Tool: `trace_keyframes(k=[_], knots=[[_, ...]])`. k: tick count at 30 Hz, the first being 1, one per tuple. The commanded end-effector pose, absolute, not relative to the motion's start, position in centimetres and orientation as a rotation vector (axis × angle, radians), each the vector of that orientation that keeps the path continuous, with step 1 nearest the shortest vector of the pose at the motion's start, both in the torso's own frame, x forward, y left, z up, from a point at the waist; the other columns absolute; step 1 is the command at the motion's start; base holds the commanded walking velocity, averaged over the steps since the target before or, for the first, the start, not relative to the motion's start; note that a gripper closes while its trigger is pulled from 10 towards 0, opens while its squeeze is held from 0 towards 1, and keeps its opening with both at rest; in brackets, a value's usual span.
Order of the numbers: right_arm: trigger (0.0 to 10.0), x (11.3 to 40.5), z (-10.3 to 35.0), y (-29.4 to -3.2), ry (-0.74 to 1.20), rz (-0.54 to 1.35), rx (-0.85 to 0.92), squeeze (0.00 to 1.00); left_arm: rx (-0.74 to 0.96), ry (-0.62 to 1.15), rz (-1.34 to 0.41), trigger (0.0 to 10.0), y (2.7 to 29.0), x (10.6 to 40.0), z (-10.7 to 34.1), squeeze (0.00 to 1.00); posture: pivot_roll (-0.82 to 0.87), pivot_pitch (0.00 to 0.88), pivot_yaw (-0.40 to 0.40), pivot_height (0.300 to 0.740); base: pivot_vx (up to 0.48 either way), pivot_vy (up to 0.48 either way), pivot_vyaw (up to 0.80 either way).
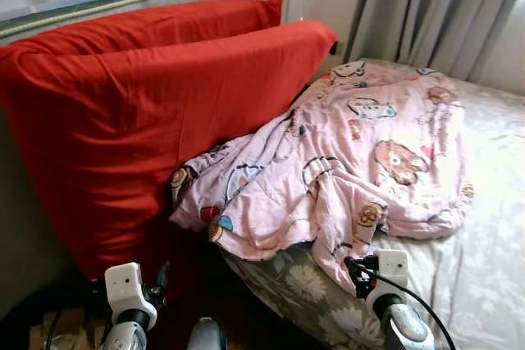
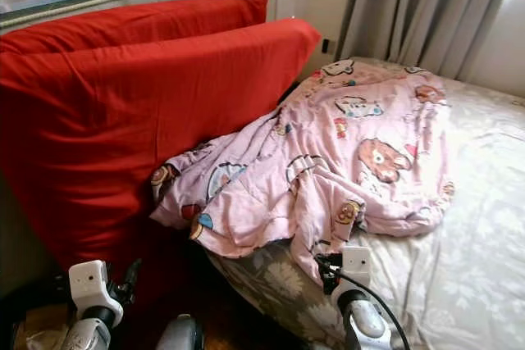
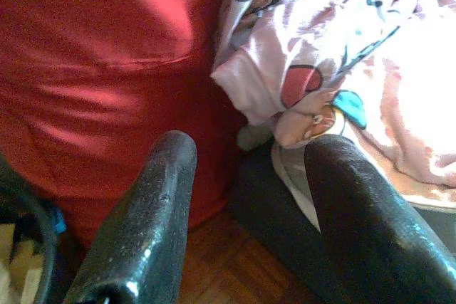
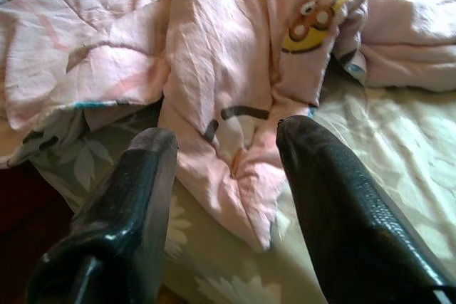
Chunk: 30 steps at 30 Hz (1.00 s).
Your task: Clean up the room
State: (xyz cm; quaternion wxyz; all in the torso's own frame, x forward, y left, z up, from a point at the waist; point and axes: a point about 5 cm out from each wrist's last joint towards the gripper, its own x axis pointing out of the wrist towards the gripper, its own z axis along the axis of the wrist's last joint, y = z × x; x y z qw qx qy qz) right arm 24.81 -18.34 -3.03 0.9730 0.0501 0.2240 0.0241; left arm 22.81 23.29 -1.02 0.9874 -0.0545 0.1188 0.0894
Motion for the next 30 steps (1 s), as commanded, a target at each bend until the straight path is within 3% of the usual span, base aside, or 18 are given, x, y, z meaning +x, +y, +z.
trace_keyframes(k=[1,12,26,30], knots=[[10.0,24.8,-3.1,-18.2,0.465,0.065,0.099,0.0,-0.117,0.222,0.183,10.0,23.3,23.1,-0.8,0.0,0.09,0.0,-0.029,0.635,0.0,0.0,0.0],[10.0,24.6,-3.2,-18.2,0.47,0.069,0.108,0.0,-0.103,0.232,0.177,10.0,23.6,23.0,-0.8,0.0,0.09,0.0,-0.015,0.635,0.0,0.0,0.28],[10.0,25.3,-3.0,-17.3,0.48,0.114,0.095,0.0,-0.102,0.209,0.154,10.0,23.4,23.9,-0.3,0.0,0.09,0.0,-0.001,0.635,0.291,0.0,0.0],[10.0,25.3,-3.0,-17.1,0.472,0.119,0.107,0.0,-0.099,0.206,0.15,10.0,23.4,23.9,-0.2,0.0,0.09,0.0,0.002,0.635,0.343,0.0,0.8]])
